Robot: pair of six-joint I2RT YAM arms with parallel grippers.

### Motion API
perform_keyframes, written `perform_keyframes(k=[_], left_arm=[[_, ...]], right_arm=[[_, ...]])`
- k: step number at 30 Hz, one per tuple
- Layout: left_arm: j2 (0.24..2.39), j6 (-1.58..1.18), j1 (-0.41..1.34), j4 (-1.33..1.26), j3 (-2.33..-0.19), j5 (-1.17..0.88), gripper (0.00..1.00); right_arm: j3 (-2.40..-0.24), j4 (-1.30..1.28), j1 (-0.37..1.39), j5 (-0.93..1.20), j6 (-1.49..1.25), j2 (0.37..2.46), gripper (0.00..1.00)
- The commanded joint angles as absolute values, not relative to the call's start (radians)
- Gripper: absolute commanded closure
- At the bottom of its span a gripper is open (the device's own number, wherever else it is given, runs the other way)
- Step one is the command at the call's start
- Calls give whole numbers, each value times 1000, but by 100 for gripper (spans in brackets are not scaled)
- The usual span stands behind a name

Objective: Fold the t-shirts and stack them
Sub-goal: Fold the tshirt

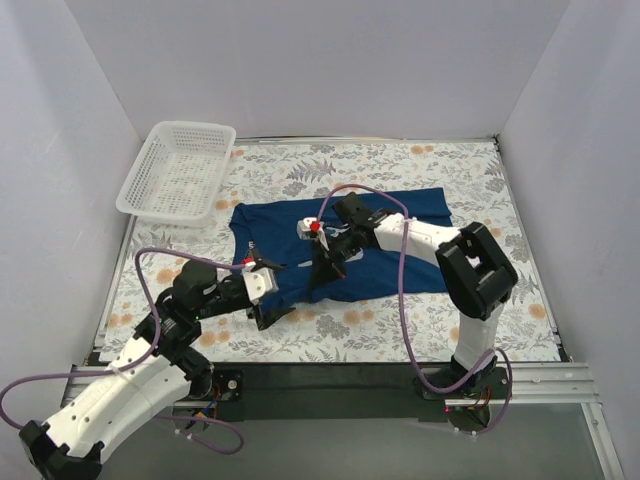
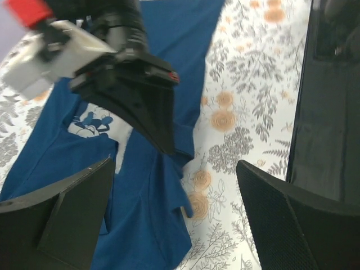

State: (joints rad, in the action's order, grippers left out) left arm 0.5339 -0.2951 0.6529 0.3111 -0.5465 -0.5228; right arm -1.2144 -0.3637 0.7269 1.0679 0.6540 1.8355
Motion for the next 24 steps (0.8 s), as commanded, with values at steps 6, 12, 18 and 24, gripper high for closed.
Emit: perform_keyframes(k=[6,12,18,24], left_arm=[[603,-71,658,336,-522,-548,25],[607,99,669,350,-434,-457,31],[701,202,673,256,-400,-371,36],[869,233,673,24,-353,-308,44]], right_arm=[[-1403,-382,652,1250,365,2060,99],[-1495,-385,614,1287,287,2155,99],[-1537,-385,611,1357,250,2206,99],[-1537,-383,603,1410,241,2214,99]])
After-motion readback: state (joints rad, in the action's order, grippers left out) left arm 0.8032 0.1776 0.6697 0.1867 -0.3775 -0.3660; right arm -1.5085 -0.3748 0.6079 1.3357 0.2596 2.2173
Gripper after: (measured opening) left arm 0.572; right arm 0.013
